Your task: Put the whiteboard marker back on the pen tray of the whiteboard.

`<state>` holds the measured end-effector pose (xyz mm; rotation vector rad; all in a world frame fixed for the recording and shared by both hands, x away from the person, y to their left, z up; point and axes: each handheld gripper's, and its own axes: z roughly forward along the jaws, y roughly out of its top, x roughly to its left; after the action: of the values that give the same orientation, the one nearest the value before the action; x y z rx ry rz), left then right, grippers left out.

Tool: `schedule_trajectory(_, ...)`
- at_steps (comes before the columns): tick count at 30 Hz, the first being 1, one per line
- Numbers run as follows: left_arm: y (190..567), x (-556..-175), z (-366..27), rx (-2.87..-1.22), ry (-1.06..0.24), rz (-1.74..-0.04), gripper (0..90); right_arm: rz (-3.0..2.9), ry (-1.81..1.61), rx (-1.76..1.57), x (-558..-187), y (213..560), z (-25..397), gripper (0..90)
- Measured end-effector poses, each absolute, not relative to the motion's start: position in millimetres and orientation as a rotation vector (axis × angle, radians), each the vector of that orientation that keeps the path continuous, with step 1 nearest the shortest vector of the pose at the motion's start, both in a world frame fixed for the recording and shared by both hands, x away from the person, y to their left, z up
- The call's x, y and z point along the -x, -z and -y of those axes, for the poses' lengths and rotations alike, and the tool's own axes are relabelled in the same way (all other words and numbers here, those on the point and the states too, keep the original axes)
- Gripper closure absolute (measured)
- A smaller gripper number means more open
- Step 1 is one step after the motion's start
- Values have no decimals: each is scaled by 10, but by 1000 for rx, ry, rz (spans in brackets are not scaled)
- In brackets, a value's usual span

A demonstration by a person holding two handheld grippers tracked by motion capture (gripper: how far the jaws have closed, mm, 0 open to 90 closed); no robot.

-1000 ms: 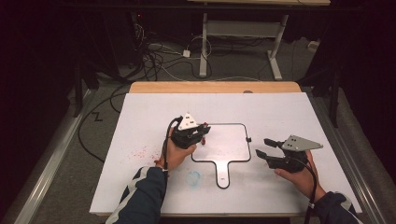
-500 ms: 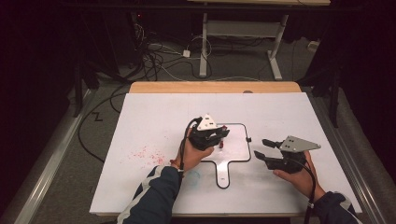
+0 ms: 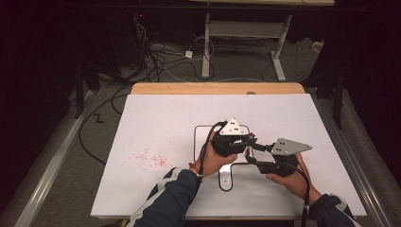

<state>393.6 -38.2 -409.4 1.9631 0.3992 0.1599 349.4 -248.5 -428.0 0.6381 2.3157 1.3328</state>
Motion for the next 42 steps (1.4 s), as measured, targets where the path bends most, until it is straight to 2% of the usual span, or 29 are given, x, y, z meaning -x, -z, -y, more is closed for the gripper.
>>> schedule_trajectory(1, 4095, -3926, 399, -1965, -156, -396, 777, -2305, -1342, -647, -3501, 4275, 2490, 506)
schedule_trajectory(3, 4099, -3912, 420, -1961, -160, -398, 777, -2282, -1354, -661, -3518, 4268, 2491, 574)
schedule_trajectory(5, 4107, -3920, 410, -1954, -143, -400, 776, -2257, -1335, -683, -3536, 4271, 2504, 735)
schedule_trajectory(6, 4115, -3925, 403, -1950, -133, -404, 775, -2254, -1338, -701, -3553, 4274, 2528, 791)
schedule_trajectory(7, 4122, -3929, 397, -1946, -125, -415, 773, -2263, -1352, -710, -3571, 4277, 2549, 806)
schedule_trajectory(11, 4145, -3935, 396, -1922, -88, -405, 775, -2271, -1329, -705, -3574, 4294, 2528, 789)
schedule_trajectory(14, 4143, -3919, 413, -1933, -106, -407, 769, -2284, -1312, -712, -3587, 4311, 2494, 814)
schedule_trajectory(17, 4108, -3892, 365, -1948, -186, -442, 615, -2297, -1284, -741, -3604, 4310, 2508, 817)
schedule_trajectory(20, 4028, -3827, 188, -1958, -318, -484, 360, -2344, -1293, -852, -3660, 4295, 2567, 816)
schedule_trajectory(21, 4005, -3784, 100, -1968, -374, -482, 314, -2379, -1292, -901, -3691, 4294, 2587, 816)
schedule_trajectory(24, 3990, -3630, -211, -2008, -514, -448, 253, -2426, -1274, -1036, -3774, 4321, 2631, 815)
schedule_trajectory(26, 4015, -3524, -450, -2040, -593, -455, 246, -2439, -1272, -1120, -3842, 4344, 2637, 815)
schedule_trajectory(31, 4122, -3353, -944, -2063, -645, -530, 234, -2465, -1249, -1242, -4026, 4416, 2611, 795)
schedule_trajectory(37, 4283, -3180, -1392, -2094, -635, -635, 234, -2388, -1152, -1343, -4226, 4534, 2583, 796)
schedule_trajectory(42, 4350, -3092, -1584, -2096, -618, -694, 234, -2366, -1089, -1355, -4286, 4662, 2516, 806)
